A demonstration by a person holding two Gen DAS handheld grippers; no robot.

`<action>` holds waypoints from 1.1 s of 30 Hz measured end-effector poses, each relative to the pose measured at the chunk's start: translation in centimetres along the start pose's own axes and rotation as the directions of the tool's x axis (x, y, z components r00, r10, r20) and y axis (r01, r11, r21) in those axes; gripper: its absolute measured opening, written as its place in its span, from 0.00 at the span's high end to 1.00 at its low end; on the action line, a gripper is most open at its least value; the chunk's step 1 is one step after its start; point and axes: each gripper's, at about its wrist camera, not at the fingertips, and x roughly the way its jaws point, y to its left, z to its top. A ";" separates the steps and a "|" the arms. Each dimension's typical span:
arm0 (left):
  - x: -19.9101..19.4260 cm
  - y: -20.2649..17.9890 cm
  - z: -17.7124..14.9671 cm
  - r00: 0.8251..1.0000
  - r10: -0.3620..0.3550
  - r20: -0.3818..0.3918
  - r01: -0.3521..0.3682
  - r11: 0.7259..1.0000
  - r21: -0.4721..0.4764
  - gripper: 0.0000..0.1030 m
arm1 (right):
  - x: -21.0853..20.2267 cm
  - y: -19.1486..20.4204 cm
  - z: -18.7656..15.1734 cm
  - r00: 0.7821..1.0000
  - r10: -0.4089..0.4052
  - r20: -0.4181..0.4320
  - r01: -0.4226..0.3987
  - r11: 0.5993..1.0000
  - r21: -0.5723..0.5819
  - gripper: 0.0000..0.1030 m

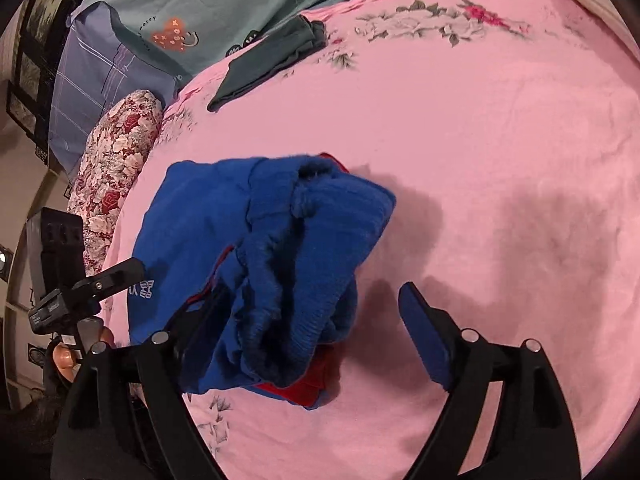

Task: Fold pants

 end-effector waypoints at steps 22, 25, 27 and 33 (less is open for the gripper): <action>-0.2 0.3 -0.7 0.998 0.062 0.020 -0.063 0.996 0.058 0.10 | 2.5 1.6 0.3 0.993 0.115 -0.022 -0.115 0.993 -0.014 0.33; 0.1 -0.5 -0.9 0.994 0.104 0.019 -0.105 0.991 0.085 0.46 | 1.9 2.1 0.1 0.997 0.080 -0.009 -0.080 0.996 -0.045 0.62; -0.6 -0.5 -0.7 0.998 0.063 0.019 -0.064 0.995 0.076 0.54 | 1.2 2.2 0.0 0.996 0.089 0.003 -0.089 0.995 -0.044 0.66; -2.5 -1.9 -0.2 0.996 0.072 0.059 -0.077 0.994 0.084 0.56 | -1.5 5.2 0.7 0.991 0.125 0.055 -0.119 0.987 -0.109 0.68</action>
